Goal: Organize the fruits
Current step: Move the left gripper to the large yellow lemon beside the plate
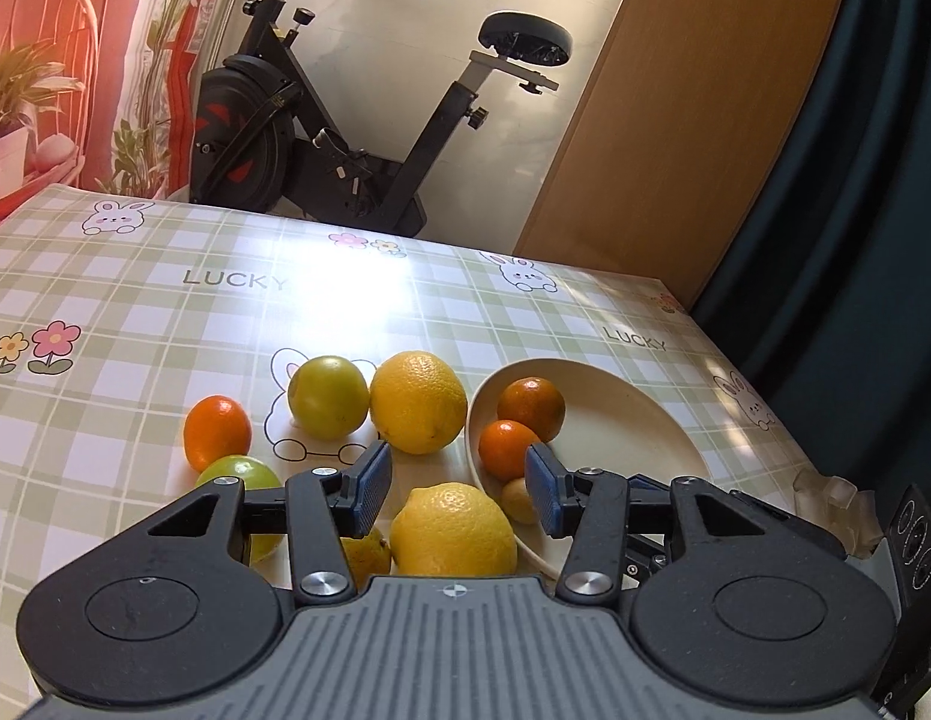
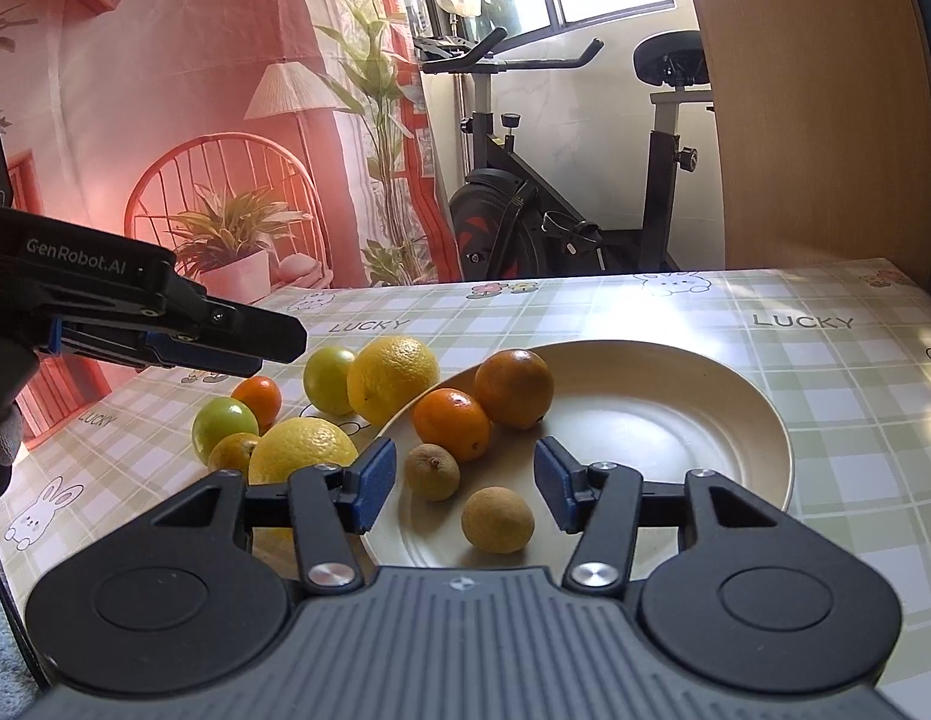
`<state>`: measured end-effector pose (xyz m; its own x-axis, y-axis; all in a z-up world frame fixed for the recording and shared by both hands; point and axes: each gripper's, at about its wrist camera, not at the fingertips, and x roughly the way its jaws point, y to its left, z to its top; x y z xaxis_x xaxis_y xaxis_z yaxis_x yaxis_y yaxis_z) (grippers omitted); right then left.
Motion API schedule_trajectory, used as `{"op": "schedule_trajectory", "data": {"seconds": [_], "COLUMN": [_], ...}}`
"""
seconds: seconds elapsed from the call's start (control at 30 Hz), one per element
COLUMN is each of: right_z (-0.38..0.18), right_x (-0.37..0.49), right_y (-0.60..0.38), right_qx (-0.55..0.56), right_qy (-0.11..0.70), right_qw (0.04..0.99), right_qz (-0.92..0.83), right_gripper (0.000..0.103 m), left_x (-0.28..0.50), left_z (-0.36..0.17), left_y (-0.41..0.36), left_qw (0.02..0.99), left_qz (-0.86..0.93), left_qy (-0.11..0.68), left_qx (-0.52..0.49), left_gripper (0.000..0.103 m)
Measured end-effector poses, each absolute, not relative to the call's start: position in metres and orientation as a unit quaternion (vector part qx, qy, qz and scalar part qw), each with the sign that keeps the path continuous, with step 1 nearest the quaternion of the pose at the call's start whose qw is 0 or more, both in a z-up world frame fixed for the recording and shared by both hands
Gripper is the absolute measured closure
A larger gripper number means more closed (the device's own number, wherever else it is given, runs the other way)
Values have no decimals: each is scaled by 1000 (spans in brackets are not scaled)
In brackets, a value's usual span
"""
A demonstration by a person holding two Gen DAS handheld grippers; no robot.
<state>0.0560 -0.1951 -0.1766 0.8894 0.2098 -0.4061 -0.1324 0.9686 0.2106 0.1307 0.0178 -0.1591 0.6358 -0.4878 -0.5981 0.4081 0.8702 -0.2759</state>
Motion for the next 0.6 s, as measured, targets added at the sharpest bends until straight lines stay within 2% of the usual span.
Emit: {"op": "schedule_trajectory", "data": {"seconds": [0.6], "right_z": [-178], "right_x": [54], "right_y": [-141], "right_qx": [20], "right_qy": [219], "right_qw": [962], "right_qz": [165], "right_gripper": [50], "left_x": [130], "left_z": [-172], "left_y": [31], "left_qw": [893], "left_qz": [-254], "left_qy": [366], "left_qx": [-61], "left_gripper": [51]}}
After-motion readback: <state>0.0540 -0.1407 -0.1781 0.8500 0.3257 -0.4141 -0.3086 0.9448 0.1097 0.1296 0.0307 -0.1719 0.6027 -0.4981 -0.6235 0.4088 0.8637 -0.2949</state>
